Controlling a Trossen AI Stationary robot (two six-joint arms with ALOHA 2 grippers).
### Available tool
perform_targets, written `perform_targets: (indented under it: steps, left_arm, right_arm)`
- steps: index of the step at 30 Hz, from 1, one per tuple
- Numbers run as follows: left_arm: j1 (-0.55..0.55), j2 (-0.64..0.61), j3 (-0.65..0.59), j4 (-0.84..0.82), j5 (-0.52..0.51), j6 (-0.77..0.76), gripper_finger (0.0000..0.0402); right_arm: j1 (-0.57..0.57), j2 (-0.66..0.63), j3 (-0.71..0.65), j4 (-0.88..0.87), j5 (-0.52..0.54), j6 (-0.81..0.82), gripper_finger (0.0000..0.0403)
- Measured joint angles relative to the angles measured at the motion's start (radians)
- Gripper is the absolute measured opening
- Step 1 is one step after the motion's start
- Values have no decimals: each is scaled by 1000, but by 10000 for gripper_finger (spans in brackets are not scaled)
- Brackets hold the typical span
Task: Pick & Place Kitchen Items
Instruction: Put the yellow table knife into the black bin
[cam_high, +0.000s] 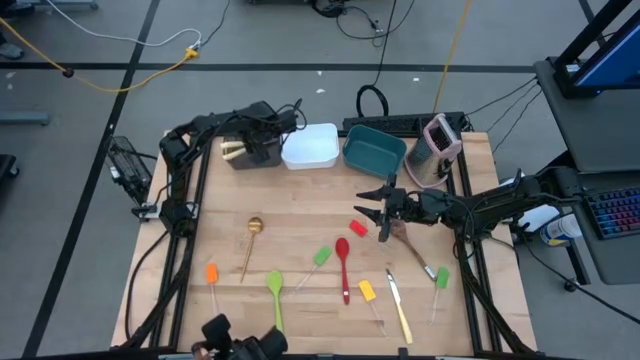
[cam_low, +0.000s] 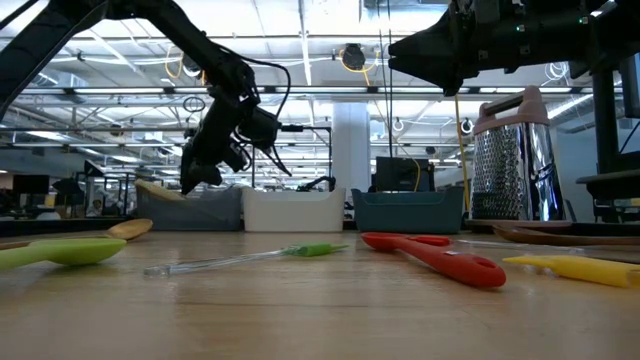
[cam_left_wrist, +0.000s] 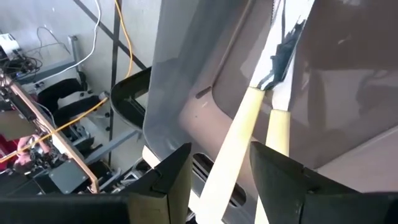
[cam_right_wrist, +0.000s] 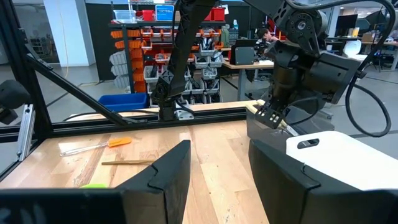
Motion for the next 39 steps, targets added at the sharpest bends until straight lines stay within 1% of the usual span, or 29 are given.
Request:
perform_targets:
  steps: [4, 8, 13, 15, 18, 23, 31, 35, 39]
  left_arm:
    - [-24, -1, 0, -38, 0, 1, 166]
    - [-60, -9, 0, -102, 6, -31, 166]
    - [-116, -66, 0, -137, 8, -73, 166]
    - [-136, -102, 0, -137, 13, -116, 166]
    - [-164, -172, 0, -133, 47, -174, 166]
    - [-211, -322, 0, -108, 93, -234, 166]
    - [-302, -542, 0, -60, 96, -324, 166]
    - [-341, -610, 0, -57, 97, -359, 166]
    - [-372, -652, 0, -56, 96, -369, 166]
  right_arm:
    - [0, 0, 0, 0, 0, 0, 157]
    - [0, 0, 0, 0, 0, 0, 157]
    - [1, 0, 0, -2, -1, 0, 157]
    - [6, 0, 0, -14, 0, 0, 157]
    - [22, 0, 0, -35, -1, 0, 157]
    - [62, 0, 0, -28, -1, 11, 163]
    - [117, 0, 0, 14, 1, 31, 180]
    - [142, 0, 0, 65, 1, 26, 180]
    - [172, 0, 37, 53, 3, 27, 180]
